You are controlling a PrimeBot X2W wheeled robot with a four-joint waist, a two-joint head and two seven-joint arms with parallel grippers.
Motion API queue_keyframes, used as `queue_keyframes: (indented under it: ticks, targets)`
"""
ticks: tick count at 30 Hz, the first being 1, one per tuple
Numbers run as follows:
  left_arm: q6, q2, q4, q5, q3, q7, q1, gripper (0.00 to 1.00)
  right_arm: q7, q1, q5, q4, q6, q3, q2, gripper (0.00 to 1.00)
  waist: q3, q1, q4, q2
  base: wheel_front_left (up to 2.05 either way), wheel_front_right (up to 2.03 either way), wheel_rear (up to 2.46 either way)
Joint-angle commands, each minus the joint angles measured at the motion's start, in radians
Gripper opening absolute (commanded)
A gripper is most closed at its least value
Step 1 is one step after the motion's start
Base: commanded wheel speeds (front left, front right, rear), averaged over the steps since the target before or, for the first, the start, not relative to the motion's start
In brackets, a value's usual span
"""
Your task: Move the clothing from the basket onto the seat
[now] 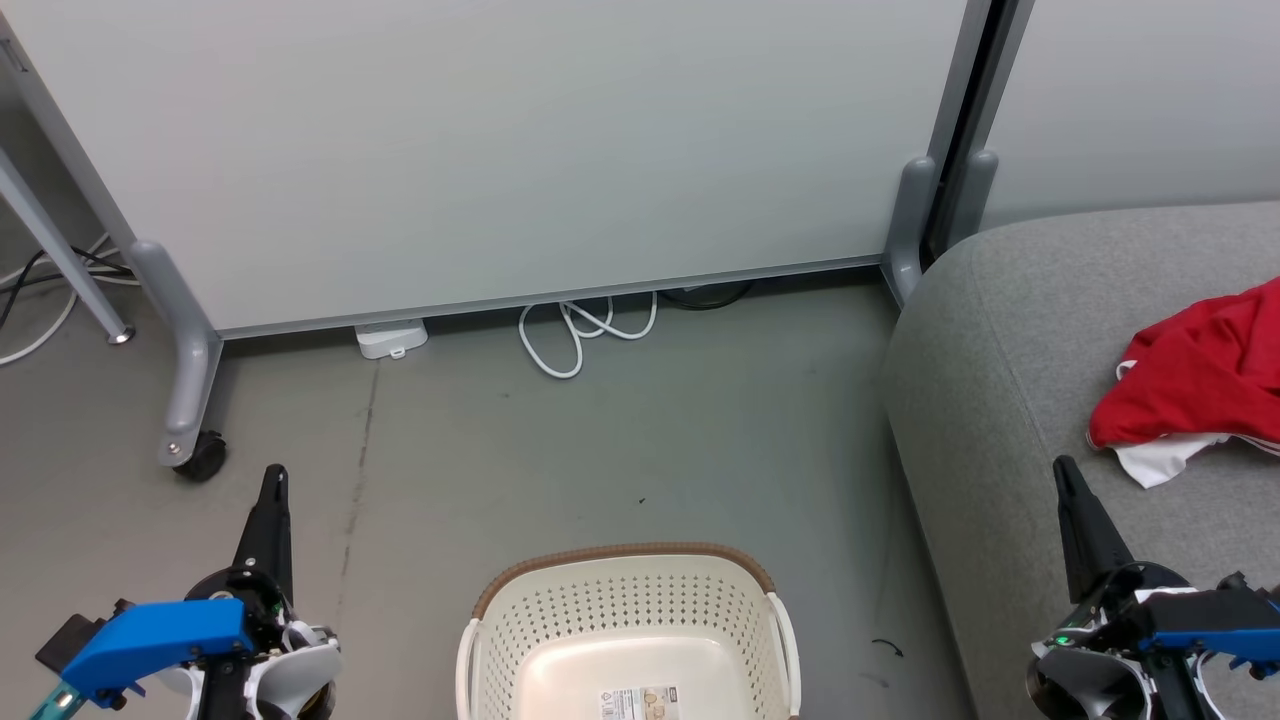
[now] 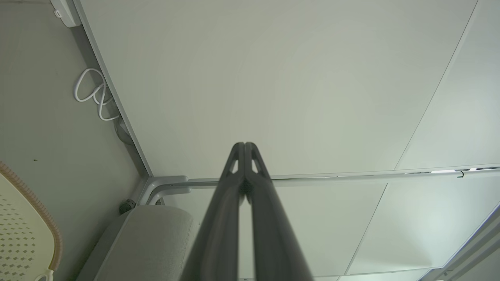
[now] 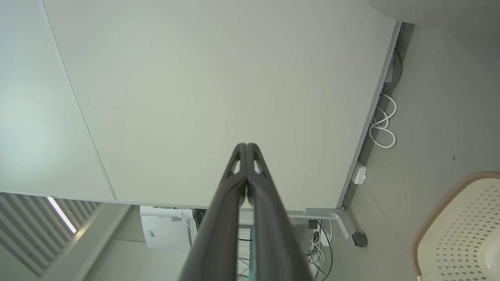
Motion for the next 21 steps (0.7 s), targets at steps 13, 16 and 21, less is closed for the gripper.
queue_keyframes:
  ticks: [13,16,21]
  targets:
    - [-0.003,-0.001,-0.005,-0.010,0.003,0.005,-0.012,0.00,0.003,-0.013,0.011,-0.003,0.001,-0.002,-0.004,0.00,0.000,0.0000,0.000,0.0000,0.00,0.00,0.00]
    - [-0.003,-0.001,-0.005,-0.010,0.003,0.005,-0.012,0.00,0.003,-0.013,0.011,-0.003,0.001,-0.002,-0.004,0.00,0.000,0.0000,0.000,0.0000,0.00,0.00,0.00]
    - [-0.003,-0.001,-0.005,-0.010,0.003,0.005,-0.012,0.00,0.003,-0.012,0.011,-0.003,0.001,-0.002,-0.004,0.00,0.000,0.0000,0.000,0.0000,0.00,0.00,0.00]
